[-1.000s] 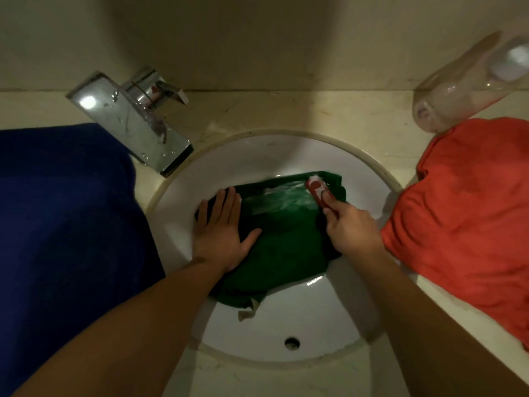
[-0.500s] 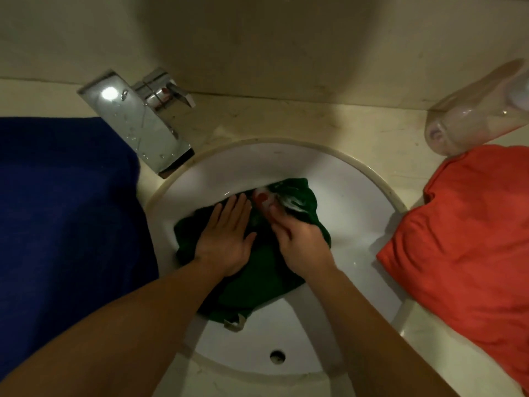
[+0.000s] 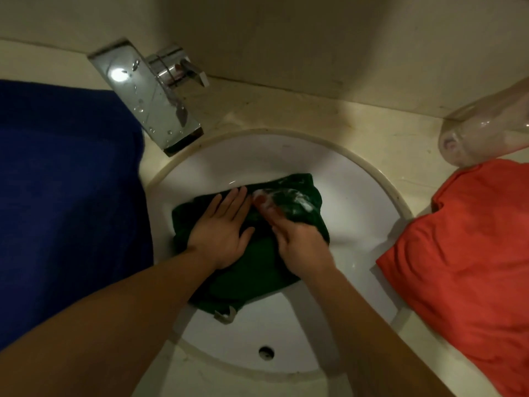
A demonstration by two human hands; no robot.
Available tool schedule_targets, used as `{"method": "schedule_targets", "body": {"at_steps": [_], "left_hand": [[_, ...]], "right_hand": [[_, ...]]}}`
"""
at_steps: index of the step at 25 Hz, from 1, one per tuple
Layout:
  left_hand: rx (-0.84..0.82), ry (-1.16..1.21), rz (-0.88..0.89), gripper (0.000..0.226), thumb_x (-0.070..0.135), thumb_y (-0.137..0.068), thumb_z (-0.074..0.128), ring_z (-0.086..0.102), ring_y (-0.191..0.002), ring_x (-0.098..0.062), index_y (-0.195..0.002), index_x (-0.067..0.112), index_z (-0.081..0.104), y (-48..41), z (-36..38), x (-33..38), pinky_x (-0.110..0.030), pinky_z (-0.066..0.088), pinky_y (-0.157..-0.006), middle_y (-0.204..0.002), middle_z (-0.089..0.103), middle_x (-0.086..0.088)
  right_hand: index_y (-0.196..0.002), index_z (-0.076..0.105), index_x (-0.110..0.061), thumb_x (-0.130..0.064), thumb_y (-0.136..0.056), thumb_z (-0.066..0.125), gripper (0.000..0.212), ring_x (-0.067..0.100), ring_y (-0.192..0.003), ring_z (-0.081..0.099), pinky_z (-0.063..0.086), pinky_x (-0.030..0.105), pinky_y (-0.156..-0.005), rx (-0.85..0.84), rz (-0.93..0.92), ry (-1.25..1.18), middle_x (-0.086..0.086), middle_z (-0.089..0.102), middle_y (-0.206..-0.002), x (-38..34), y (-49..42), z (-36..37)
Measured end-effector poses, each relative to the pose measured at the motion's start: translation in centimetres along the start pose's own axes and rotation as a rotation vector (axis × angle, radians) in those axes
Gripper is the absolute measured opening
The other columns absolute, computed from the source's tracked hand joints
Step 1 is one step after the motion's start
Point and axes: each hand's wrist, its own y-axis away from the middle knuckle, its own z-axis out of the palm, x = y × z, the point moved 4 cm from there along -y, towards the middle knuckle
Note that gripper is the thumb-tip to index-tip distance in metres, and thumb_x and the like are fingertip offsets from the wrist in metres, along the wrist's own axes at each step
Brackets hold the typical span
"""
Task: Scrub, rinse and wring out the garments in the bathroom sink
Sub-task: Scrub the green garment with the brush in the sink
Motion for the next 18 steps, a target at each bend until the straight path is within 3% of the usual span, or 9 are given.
{"method": "schedule_targets", "body": {"at_steps": [3, 5, 7, 10, 12, 15, 18], "left_hand": [[-0.007, 0.007, -0.011, 0.071, 0.055, -0.102, 0.012, -0.008, -0.156, -0.017, -0.161, 0.020, -0.003, 0.1, 0.3, 0.0, -0.039, -0.007, -0.125, -0.168, -0.010, 0.000], [-0.033, -0.023, -0.009, 0.066, 0.051, -0.104, 0.011, -0.011, -0.155, -0.016, -0.159, 0.021, -0.010, 0.0, 0.5, 0.2, -0.039, -0.010, -0.124, -0.166, -0.016, 0.001], [-0.031, -0.047, -0.005, 0.060, 0.043, -0.108, 0.012, -0.009, -0.156, -0.018, -0.159, 0.020, -0.008, -0.9, 0.4, -0.1, -0.041, -0.009, -0.124, -0.167, -0.014, -0.001], [0.044, -0.121, 0.069, 0.057, 0.032, -0.106, 0.019, 0.022, -0.153, -0.026, -0.159, 0.012, 0.028, -3.1, -1.0, -0.4, -0.046, 0.010, -0.121, -0.166, 0.020, -0.010], [0.112, -0.081, 0.071, 0.055, 0.030, -0.105, 0.030, 0.034, -0.148, -0.029, -0.155, 0.008, 0.038, -3.5, -2.1, 0.2, -0.048, 0.023, -0.118, -0.161, 0.035, -0.012], [0.049, 0.060, 0.001, 0.064, 0.045, -0.103, 0.025, 0.024, -0.152, -0.029, -0.159, 0.014, 0.026, -0.9, -2.2, 2.1, -0.048, 0.023, -0.121, -0.165, 0.025, -0.011], [-0.088, -0.059, -0.110, 0.080, 0.059, -0.095, -0.003, -0.005, -0.156, -0.028, -0.161, 0.014, -0.004, 2.3, -1.3, 1.1, -0.047, -0.001, -0.125, -0.169, -0.008, -0.011]], "right_hand": [[-0.147, 0.047, -0.040, -0.037, -0.107, 0.043, 0.041, 0.035, -0.097, 0.065, 0.053, 0.041, -0.086, 0.070, 0.330, 0.118, 0.015, 0.067, -0.120, 5.8, -0.2, -4.3], [-0.148, 0.049, -0.036, -0.034, -0.106, 0.045, 0.042, 0.038, -0.102, 0.065, 0.053, 0.043, -0.089, 0.118, 0.359, 0.096, 0.015, 0.066, -0.121, 6.0, 1.3, -5.2], [-0.148, 0.046, -0.041, -0.033, -0.106, 0.046, 0.043, 0.034, -0.098, 0.065, 0.054, 0.042, -0.087, 0.123, 0.257, -0.005, 0.010, 0.064, -0.118, 3.8, 3.2, -4.0], [-0.146, 0.039, -0.053, -0.035, -0.107, 0.044, 0.043, 0.027, -0.092, 0.062, 0.053, 0.040, -0.083, 0.069, 0.205, -0.074, 0.004, 0.057, -0.111, 2.8, 5.2, -1.4], [-0.146, 0.043, -0.049, -0.036, -0.108, 0.041, 0.041, 0.034, -0.097, 0.063, 0.052, 0.043, -0.085, 0.093, 0.300, -0.036, 0.010, 0.059, -0.110, 3.9, 3.1, -1.6], [-0.153, 0.040, -0.043, -0.032, -0.109, 0.039, 0.046, 0.040, -0.098, 0.063, 0.053, 0.046, -0.088, 0.077, 0.390, 0.024, 0.019, 0.065, -0.109, 3.5, 0.8, -2.6], [-0.152, 0.038, -0.050, -0.030, -0.107, 0.043, 0.049, 0.035, -0.100, 0.066, 0.057, 0.043, -0.090, 0.131, 0.183, -0.103, 0.015, 0.070, -0.114, -0.7, 0.6, -1.8]]}}
